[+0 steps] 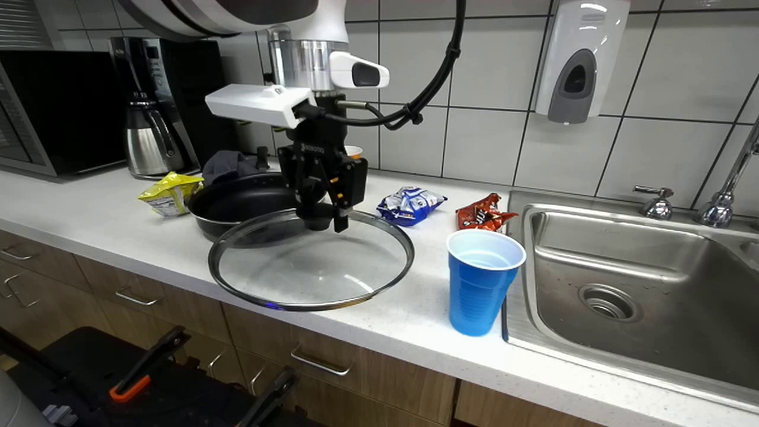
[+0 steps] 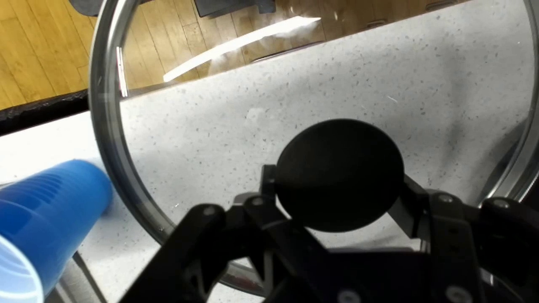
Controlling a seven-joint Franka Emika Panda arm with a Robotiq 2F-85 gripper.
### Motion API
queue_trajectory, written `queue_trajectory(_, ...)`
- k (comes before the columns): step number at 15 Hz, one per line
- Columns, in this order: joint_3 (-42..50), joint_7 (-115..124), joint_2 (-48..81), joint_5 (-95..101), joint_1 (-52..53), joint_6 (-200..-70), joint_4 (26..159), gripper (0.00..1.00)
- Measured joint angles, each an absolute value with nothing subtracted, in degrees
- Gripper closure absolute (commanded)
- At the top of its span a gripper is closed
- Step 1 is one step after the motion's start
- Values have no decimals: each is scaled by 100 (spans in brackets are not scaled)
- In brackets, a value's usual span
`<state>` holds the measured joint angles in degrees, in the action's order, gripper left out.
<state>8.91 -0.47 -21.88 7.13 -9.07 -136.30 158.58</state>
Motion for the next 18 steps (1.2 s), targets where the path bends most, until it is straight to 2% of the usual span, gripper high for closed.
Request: queue_trajectory(18,911,-39,-1179,1010,-1139,-14557,15843,62)
